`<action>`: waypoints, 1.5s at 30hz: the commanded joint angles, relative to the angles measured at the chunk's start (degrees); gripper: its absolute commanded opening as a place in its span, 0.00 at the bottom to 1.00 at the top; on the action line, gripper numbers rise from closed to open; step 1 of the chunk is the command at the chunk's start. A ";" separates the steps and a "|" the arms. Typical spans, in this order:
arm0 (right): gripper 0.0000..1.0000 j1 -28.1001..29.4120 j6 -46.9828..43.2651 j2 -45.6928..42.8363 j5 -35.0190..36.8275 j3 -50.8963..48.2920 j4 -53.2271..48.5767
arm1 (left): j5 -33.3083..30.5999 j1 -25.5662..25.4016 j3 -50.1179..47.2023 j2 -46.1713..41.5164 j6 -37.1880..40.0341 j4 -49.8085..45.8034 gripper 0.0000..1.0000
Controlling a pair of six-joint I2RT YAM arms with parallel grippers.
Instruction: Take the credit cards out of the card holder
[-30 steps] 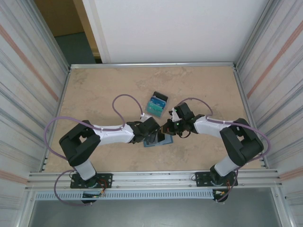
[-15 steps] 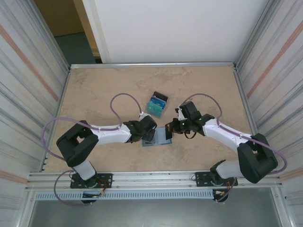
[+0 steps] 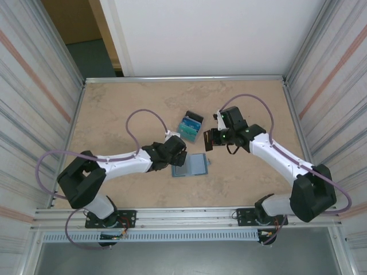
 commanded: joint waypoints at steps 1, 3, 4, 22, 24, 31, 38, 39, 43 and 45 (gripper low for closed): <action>0.00 -0.71 -7.68 2.59 3.17 4.60 -2.72 | -1.81 0.49 -1.46 -3.94 -4.31 -2.40 0.99; 0.00 -1.32 -9.76 4.29 3.56 6.51 -2.80 | -2.50 0.66 -2.10 -5.46 -5.41 -2.93 0.99; 0.00 -1.66 -10.95 5.20 3.52 7.68 -2.84 | -2.92 0.74 -2.46 -6.25 -5.96 -3.11 0.99; 0.00 -4.38 -30.26 22.75 0.40 24.09 2.03 | -3.39 2.48 -8.21 -15.19 -9.62 -3.86 0.99; 0.00 -4.42 -31.27 24.63 0.48 25.89 2.03 | -3.50 2.62 -8.42 -15.63 -9.58 -4.13 0.99; 0.00 -4.47 -34.98 29.58 0.47 30.59 1.67 | -3.59 2.67 -8.65 -16.43 -9.53 -4.01 0.99; 0.00 -4.56 -38.09 32.13 1.57 33.54 1.09 | -3.50 2.70 -8.65 -16.20 -9.64 -4.01 0.99; 0.00 -4.59 -38.50 32.51 1.91 33.88 0.85 | -3.50 2.66 -8.65 -16.13 -9.71 -4.01 0.99; 0.00 -4.60 -39.66 34.16 2.33 35.11 -0.05 | -3.50 2.66 -8.70 -16.28 -9.82 -4.20 0.99; 0.00 -4.59 -39.94 34.67 2.20 35.34 -0.09 | -3.50 2.75 -8.66 -16.22 -9.76 -4.57 0.99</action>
